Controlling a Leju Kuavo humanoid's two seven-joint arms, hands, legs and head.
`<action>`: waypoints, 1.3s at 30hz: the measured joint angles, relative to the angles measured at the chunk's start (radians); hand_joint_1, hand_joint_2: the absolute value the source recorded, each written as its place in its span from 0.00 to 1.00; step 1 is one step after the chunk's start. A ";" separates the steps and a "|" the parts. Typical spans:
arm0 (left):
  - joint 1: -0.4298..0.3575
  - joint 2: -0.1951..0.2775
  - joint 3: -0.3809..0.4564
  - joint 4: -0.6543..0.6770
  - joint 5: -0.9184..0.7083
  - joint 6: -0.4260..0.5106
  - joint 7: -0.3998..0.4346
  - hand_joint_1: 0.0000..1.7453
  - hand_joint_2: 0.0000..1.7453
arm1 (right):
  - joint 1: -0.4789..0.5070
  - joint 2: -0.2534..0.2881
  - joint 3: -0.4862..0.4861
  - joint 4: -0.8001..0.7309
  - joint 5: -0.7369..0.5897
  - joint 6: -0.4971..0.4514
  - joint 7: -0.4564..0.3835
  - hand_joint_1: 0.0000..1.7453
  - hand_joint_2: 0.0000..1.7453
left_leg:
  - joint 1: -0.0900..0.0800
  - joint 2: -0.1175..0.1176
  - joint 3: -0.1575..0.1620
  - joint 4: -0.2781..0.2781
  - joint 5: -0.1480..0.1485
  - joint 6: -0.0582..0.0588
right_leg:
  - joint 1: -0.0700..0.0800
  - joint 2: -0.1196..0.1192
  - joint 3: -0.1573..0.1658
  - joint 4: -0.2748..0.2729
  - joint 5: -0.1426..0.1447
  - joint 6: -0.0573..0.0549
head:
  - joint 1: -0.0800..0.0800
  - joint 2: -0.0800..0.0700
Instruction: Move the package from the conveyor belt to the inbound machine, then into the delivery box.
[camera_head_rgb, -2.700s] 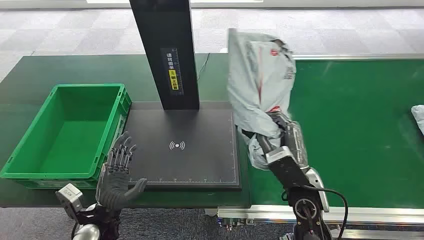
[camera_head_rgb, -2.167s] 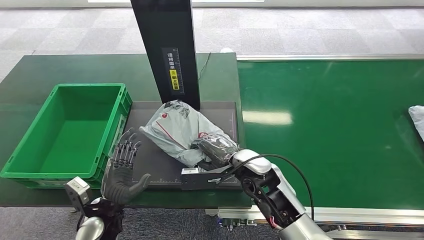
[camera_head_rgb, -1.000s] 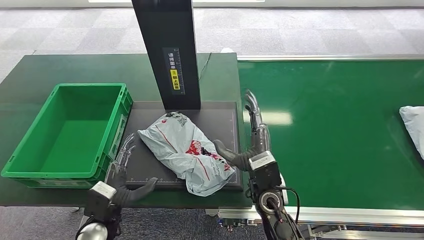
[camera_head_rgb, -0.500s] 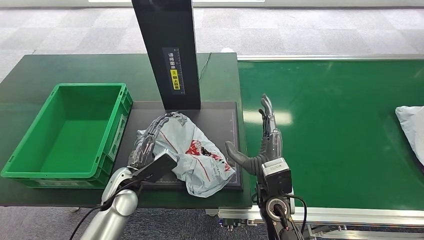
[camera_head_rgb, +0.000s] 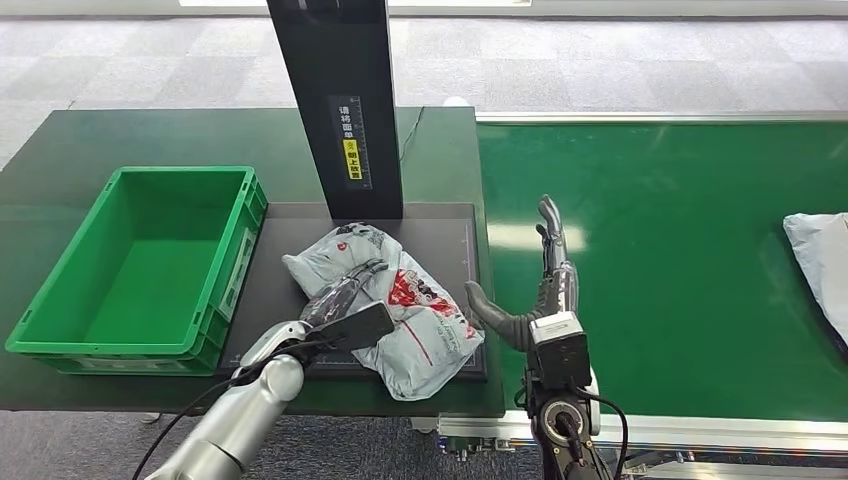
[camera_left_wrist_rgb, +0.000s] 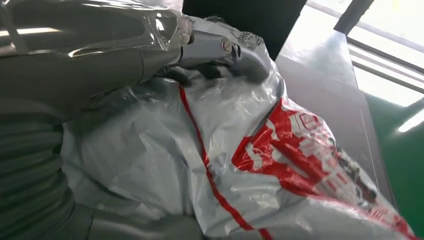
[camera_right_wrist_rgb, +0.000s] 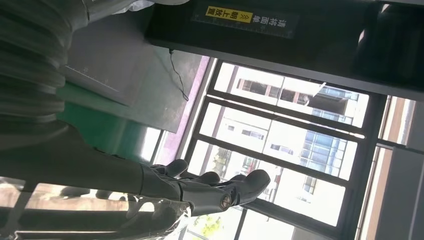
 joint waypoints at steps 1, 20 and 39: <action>-0.007 0.000 -0.005 0.012 0.000 -0.001 -0.003 0.98 1.00 | 0.001 0.001 -0.003 0.000 0.002 0.000 0.001 0.00 1.00 | 0.000 0.000 0.001 0.000 0.000 0.000 | 0.000 0.000 0.001 0.000 0.000 0.000 | 0.000 0.000; 0.016 0.015 -0.036 0.014 -0.055 0.288 -0.124 1.00 1.00 | 0.026 0.002 -0.024 -0.037 0.030 0.000 0.009 0.00 1.00 | 0.000 0.000 0.001 0.000 0.000 0.000 | 0.000 -0.001 0.000 0.000 0.000 0.000 | 0.000 0.000; 0.185 0.116 -0.037 -0.474 -0.312 0.756 -0.248 1.00 1.00 | 0.027 0.001 -0.023 -0.048 -0.002 0.035 0.003 0.00 1.00 | 0.000 -0.001 -0.003 0.000 0.000 0.000 | 0.000 -0.001 -0.003 0.000 0.000 0.000 | 0.000 0.000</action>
